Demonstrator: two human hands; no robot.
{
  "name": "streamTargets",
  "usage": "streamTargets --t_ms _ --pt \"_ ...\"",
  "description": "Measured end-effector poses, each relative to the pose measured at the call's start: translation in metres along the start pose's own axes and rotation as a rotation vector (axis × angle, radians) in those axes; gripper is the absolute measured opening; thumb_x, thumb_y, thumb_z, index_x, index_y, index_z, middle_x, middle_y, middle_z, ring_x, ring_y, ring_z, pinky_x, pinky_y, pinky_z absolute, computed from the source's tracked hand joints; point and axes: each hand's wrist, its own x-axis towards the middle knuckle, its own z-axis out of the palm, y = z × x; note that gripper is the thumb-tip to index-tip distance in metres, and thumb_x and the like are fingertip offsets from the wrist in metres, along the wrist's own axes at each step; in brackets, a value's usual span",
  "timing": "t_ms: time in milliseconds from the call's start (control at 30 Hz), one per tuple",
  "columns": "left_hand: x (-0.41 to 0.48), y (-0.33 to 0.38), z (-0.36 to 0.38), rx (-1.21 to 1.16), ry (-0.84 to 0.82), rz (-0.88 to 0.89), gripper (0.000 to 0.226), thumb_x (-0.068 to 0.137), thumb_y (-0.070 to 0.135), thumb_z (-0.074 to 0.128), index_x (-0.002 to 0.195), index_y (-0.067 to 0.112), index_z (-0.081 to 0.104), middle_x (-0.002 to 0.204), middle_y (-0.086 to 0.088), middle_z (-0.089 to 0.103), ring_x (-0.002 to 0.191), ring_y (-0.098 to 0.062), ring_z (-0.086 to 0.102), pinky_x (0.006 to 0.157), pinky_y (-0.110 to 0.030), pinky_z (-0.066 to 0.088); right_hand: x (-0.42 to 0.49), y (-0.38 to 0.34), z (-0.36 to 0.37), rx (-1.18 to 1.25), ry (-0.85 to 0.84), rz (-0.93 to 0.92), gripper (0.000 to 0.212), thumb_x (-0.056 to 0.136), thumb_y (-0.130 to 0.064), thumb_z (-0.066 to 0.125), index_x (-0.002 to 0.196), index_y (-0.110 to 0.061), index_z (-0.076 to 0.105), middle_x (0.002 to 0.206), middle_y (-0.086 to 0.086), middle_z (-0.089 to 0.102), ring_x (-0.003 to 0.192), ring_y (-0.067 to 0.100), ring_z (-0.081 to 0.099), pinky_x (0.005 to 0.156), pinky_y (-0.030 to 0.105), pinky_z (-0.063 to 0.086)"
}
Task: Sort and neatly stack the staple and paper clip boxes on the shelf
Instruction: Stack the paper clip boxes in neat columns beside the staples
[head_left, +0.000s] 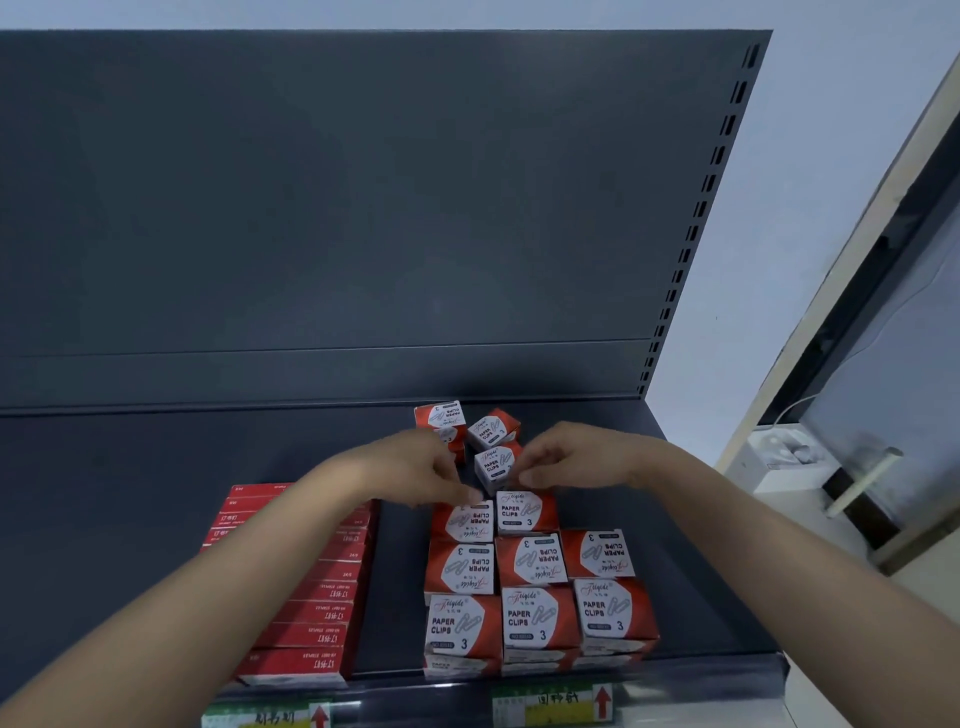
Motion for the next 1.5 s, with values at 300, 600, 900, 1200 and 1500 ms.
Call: streamTargets --t_ms 300,600,900,1200,1500 --pt "0.048 -0.014 -0.019 0.089 0.417 -0.038 0.071 0.075 0.037 0.074 0.135 0.010 0.045 0.136 -0.007 0.053 0.125 -0.022 0.049 0.102 -0.031 0.039 0.041 0.002 0.002 -0.385 0.234 -0.098 0.043 0.079 -0.021 0.073 0.117 -0.011 0.057 0.120 0.005 0.058 0.109 0.020 0.054 0.091 0.033 0.046" --pt "0.057 -0.030 -0.013 0.078 0.412 0.003 0.049 0.074 0.031 0.076 0.117 0.015 0.059 0.115 -0.002 0.064 0.105 -0.019 0.057 0.085 -0.028 0.044 0.037 0.011 -0.001 -0.432 0.174 -0.134 0.046 0.078 -0.033 0.073 0.116 -0.014 0.057 0.115 0.003 0.054 0.100 0.015 0.048 0.086 0.028 0.042" --pt "0.054 -0.035 -0.012 0.007 0.383 0.011 0.053 0.066 0.026 0.082 0.113 0.016 0.059 0.109 0.001 0.063 0.093 -0.013 0.056 0.077 -0.021 0.041 0.030 0.019 -0.002 -0.386 0.145 -0.128 0.047 0.076 -0.029 0.075 0.116 -0.015 0.054 0.117 0.002 0.058 0.104 0.016 0.053 0.088 0.029 0.046" --pt "0.049 -0.040 -0.017 -0.027 0.312 0.040 0.042 0.071 0.019 0.079 0.108 0.017 0.059 0.099 0.006 0.062 0.088 -0.011 0.057 0.074 -0.020 0.042 0.020 0.040 -0.056 -0.053 0.337 -0.060 0.055 0.074 -0.009 0.077 0.122 -0.017 0.052 0.110 -0.004 0.056 0.105 0.012 0.055 0.083 0.013 0.044" --pt "0.052 -0.045 -0.015 0.026 0.287 0.029 0.046 0.068 0.018 0.080 0.109 0.017 0.058 0.099 0.006 0.059 0.088 -0.012 0.056 0.073 -0.022 0.043 0.059 0.016 -0.057 -0.033 0.170 -0.083 0.054 0.078 0.001 0.071 0.127 -0.012 0.054 0.127 0.006 0.054 0.119 0.017 0.049 0.103 0.030 0.044"
